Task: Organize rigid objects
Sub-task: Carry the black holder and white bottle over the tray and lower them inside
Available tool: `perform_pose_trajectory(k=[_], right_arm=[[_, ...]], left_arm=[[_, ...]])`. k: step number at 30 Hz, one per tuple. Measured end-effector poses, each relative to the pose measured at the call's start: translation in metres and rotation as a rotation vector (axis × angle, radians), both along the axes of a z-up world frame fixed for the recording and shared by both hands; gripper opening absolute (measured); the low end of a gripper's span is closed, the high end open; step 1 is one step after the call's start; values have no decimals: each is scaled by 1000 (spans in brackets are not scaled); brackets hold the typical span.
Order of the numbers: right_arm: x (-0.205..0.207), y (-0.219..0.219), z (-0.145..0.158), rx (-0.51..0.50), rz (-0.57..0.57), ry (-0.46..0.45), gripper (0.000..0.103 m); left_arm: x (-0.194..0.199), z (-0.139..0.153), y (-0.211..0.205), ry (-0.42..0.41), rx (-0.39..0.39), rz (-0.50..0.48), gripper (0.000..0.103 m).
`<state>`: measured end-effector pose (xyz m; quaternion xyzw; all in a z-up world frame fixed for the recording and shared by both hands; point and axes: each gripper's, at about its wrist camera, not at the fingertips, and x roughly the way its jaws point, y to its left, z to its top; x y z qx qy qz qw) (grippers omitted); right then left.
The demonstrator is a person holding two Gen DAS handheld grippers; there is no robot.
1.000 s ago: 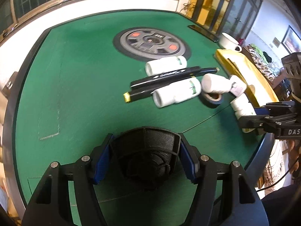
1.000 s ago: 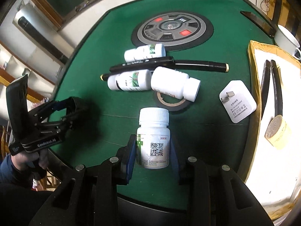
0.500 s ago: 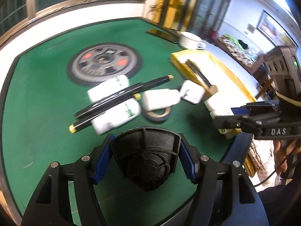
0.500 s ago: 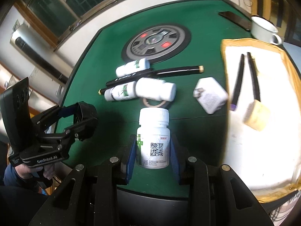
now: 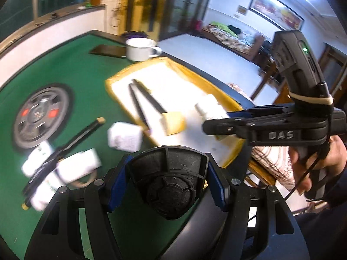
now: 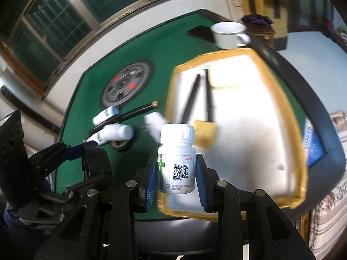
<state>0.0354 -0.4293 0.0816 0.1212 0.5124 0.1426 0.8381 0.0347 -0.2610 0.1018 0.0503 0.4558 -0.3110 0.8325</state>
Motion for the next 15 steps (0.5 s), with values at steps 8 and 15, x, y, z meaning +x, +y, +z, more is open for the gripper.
perform_pose_trajectory(k=[8, 15], right_arm=[[7, -41, -19, -19, -71, 53, 30], [16, -50, -35, -23, -58, 99, 30]], left_arm=[[15, -24, -58, 83, 2, -64, 65], [28, -46, -74, 146, 7, -43, 65]])
